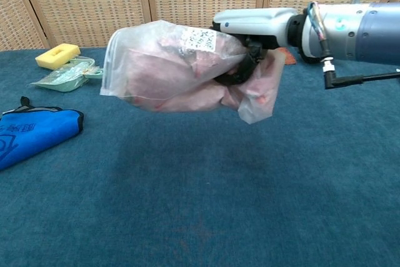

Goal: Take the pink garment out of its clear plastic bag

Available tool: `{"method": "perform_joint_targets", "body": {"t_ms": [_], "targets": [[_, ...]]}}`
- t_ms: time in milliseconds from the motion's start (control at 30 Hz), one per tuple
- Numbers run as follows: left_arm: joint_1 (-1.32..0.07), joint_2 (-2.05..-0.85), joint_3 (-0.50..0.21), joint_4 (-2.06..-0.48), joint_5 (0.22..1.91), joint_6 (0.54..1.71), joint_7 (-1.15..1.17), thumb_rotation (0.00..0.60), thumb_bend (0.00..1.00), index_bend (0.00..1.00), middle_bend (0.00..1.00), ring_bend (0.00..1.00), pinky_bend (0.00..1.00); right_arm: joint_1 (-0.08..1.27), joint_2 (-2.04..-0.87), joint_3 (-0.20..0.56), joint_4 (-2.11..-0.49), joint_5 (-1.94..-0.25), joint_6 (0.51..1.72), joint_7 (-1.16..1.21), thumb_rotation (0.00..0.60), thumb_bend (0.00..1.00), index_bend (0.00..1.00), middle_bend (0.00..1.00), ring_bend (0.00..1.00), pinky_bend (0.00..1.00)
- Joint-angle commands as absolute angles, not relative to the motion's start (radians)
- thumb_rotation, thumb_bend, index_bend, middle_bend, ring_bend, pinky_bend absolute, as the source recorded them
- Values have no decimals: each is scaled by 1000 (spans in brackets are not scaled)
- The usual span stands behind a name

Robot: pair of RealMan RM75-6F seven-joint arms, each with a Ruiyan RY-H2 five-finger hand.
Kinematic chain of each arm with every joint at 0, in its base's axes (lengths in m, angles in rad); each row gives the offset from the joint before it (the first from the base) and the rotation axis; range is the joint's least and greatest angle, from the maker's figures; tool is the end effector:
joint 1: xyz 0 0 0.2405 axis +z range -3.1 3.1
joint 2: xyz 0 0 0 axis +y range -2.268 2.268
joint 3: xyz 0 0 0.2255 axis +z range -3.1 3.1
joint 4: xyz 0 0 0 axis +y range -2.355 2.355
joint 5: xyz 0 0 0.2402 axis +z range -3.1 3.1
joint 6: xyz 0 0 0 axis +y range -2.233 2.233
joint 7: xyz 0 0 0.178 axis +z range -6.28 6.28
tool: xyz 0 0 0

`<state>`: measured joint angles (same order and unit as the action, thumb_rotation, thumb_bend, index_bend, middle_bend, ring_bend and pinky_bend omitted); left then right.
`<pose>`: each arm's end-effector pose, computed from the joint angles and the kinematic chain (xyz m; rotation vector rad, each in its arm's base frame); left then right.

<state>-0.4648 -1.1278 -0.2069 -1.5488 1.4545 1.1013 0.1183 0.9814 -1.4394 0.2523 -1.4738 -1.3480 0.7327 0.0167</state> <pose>-0.2117 0.3524 0.0942 -1.7156 -0.6862 -0.8986 -0.0126 -0.3864 -0.0466 2.1843 -0.8676 1.1457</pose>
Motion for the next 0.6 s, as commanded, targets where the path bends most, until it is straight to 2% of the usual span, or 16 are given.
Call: {"method": "perform_joint_targets", "body": {"t_ms": [33,200,367,600], "targets": [[-525,-1164,-225,-1551,1431,1036,84,600,56,14,0,0,0,1025,-1495,284,-1474,-1259,706,-56,600,1000,514,612,664,745],[-585,-1200,-223,-1539,1420,971,74,600,56,51,0,0,0,1052,-1545,302,-1451,-1144,688,-95,600,1000,514,618,668,746],[-601,-1216,-225,-1549,1436,990,34,600,57,110,0,0,0,1067,-1589,332,-1425,-1057,670,-49,600,1000,514,618,669,746],[-617,-1204,-207,-1549,1474,1002,-23,600,119,235,0,0,0,1079,-1636,336,-1375,-1053,661,7,600,1000,514,619,668,746]]}}
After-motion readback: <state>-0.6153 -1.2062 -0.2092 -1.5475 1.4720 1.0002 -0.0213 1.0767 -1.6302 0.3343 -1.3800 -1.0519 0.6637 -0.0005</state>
